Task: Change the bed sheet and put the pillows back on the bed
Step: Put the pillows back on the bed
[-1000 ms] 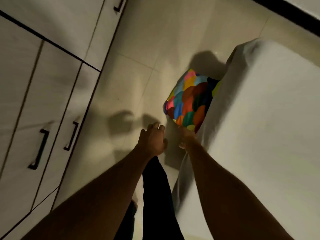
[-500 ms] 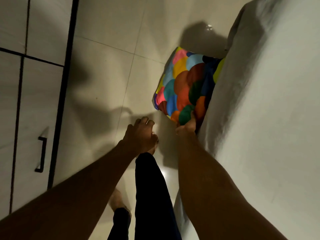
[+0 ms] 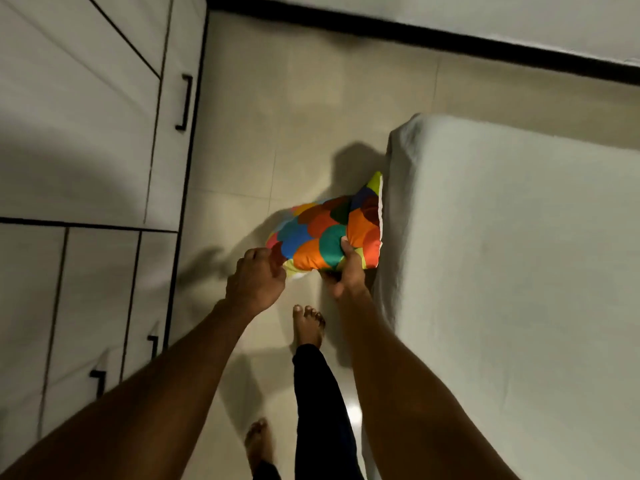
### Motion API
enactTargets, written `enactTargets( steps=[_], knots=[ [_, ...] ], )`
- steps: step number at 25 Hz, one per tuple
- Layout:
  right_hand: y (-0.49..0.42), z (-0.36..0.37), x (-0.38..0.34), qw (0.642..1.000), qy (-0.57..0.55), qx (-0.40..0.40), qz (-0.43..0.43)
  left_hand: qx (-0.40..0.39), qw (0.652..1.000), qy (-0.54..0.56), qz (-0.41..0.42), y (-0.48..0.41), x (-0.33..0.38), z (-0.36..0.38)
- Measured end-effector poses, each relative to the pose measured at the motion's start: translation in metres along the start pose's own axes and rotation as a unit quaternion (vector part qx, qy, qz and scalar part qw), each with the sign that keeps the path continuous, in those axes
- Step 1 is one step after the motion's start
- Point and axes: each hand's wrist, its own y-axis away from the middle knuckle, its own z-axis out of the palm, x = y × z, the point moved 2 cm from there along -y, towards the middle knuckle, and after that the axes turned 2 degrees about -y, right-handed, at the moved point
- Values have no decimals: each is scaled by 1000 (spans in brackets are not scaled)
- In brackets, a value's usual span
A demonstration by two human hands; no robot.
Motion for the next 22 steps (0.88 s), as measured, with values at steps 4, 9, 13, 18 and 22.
enactTargets(
  steps=[4, 9, 13, 18, 22],
  knots=[
    [126, -6, -30, 996, -6, -81, -24, 53, 987, 134, -66, 54, 2, -87],
    [278, -40, -45, 989, -24, -113, -91, 23, 928, 367, -56, 148, 1, -157],
    [399, -89, -35, 974, -18, -134, -182, -115, 839, 532, -17, 250, 24, -185],
    [494, -187, 2, 962, -36, -145, -227, -175, 805, 556, 107, 364, 44, -178],
    [542, -297, 58, 965, -28, -64, -252, -227, 767, 572, 184, 474, 61, -143]
  ],
)
